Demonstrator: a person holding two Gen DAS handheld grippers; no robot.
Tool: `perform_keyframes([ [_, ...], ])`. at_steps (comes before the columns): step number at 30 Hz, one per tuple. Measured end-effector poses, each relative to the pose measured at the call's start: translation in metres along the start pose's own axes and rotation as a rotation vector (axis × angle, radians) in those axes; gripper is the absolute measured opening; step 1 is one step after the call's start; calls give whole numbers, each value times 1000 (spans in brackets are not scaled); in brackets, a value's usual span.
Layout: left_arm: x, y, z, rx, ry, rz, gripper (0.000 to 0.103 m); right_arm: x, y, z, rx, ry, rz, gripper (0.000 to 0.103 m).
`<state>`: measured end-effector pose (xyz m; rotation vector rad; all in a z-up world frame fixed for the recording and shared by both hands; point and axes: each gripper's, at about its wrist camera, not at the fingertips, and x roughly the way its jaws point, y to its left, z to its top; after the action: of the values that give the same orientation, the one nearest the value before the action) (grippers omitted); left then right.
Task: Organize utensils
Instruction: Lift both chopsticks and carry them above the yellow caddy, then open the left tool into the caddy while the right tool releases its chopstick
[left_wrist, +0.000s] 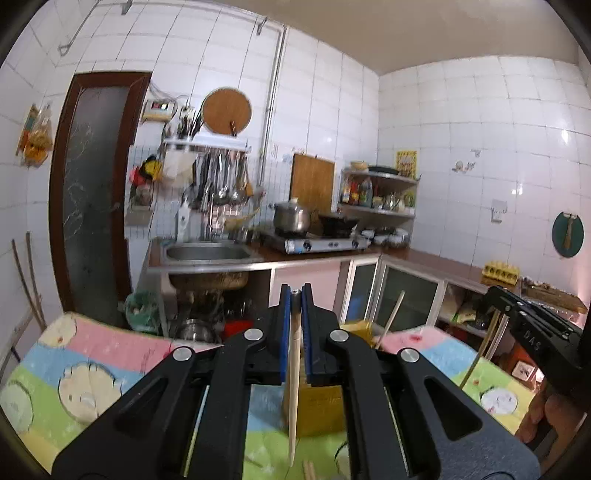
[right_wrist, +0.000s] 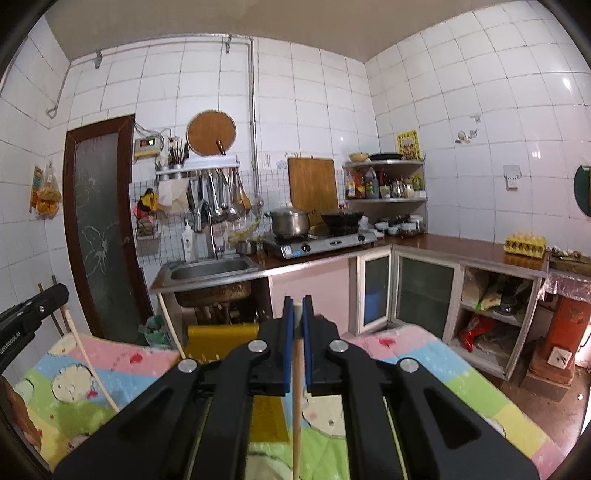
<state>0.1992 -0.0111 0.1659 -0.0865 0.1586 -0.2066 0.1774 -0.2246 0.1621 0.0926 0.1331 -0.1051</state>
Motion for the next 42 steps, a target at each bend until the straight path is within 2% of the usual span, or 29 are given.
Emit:
perform_keyframes([
  [7,17,-22,54,13,-109,-20,4,12,17,55,-1,-107,21,5],
  [11,39,-29,67,14,-117,-23,4,26,27,76,2,-153,40,5],
  [14,61,-32,63,25,-103,-13,4,39,33,82,-3,-170,43,5],
  [18,93,-27,40,18,-48,0,4,66,37,70,-5,-152,49,5],
  [23,123,-18,-1,18,48,16,4,108,33,27,-12,-60,50,5],
  [27,133,-10,-22,18,98,19,5,132,22,-2,-1,45,75,5],
  [30,134,-1,-27,-9,126,20,5,136,13,-8,6,83,62,6],
  [31,133,1,-27,-13,133,21,6,133,10,-7,7,80,50,13],
  [32,132,4,-24,-16,145,26,12,130,7,-6,11,73,42,42],
  [33,129,6,-21,-21,149,32,26,124,2,-4,22,59,32,60],
  [34,125,8,-18,-24,147,34,34,114,-5,-1,40,37,22,71],
  [36,111,15,-8,-34,128,51,68,103,-12,4,42,44,0,71],
  [42,62,32,2,-40,137,60,97,68,-35,-3,81,138,-46,72],
])
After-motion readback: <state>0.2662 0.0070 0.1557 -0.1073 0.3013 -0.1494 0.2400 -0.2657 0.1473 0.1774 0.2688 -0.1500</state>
